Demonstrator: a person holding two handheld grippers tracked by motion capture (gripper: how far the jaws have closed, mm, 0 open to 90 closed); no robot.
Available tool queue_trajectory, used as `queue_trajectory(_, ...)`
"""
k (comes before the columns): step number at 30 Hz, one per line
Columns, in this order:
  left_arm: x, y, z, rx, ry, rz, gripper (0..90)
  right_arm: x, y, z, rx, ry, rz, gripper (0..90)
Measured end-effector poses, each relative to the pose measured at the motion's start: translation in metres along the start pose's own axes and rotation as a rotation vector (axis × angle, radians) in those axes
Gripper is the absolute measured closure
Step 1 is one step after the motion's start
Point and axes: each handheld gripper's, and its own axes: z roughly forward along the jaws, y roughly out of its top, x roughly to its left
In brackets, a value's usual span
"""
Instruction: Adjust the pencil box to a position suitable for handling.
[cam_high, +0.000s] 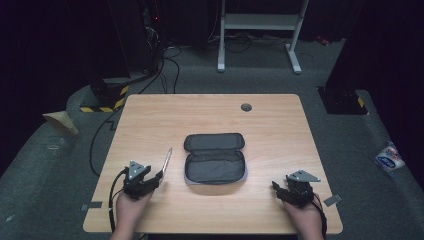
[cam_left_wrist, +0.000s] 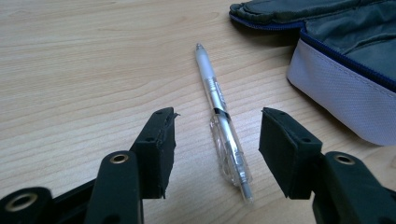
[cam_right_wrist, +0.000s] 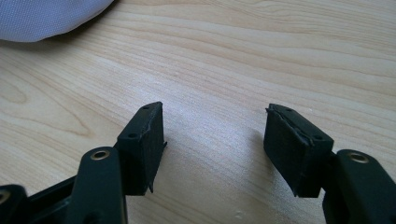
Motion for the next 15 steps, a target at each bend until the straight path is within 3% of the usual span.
queue_trajectory(15,-0.003,0.006,0.023,0.043,-0.021,-0.008,46.0,0.000,0.000,0.000,0.000,-0.003,-0.002,38.0)
